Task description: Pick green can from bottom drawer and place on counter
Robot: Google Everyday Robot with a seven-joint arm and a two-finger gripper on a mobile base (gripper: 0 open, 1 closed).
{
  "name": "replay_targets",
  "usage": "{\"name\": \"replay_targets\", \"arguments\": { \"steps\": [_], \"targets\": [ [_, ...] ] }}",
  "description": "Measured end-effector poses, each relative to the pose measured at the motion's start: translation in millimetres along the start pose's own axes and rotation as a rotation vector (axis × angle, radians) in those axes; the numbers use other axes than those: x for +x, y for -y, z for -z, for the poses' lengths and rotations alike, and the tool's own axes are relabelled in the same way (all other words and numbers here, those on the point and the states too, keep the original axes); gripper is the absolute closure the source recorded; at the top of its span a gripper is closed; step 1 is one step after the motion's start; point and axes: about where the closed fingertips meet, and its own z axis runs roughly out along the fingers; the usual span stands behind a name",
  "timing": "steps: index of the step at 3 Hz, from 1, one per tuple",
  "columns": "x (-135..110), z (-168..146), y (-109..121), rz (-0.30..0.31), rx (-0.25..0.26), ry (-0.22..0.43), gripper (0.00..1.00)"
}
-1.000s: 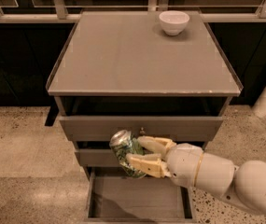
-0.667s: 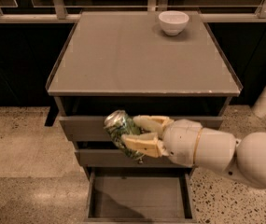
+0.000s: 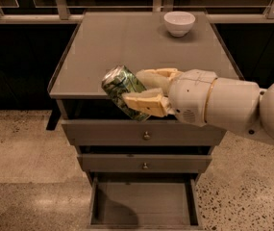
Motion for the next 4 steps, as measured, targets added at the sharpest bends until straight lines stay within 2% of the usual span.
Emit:
{"name": "replay_targets", "arguments": {
  "steps": [1,2,3,4],
  "targets": [
    [0,0,0,0.0,0.0,0.0,1.0],
    [-1,-9,6,-0.006,-0.026,0.003,1.0],
    [-5,-18,39,0.023,-0.045,-0.027,1.0],
    [-15,-27,94,0.057,-0.029,-0.047,1.0]
  ]
}}
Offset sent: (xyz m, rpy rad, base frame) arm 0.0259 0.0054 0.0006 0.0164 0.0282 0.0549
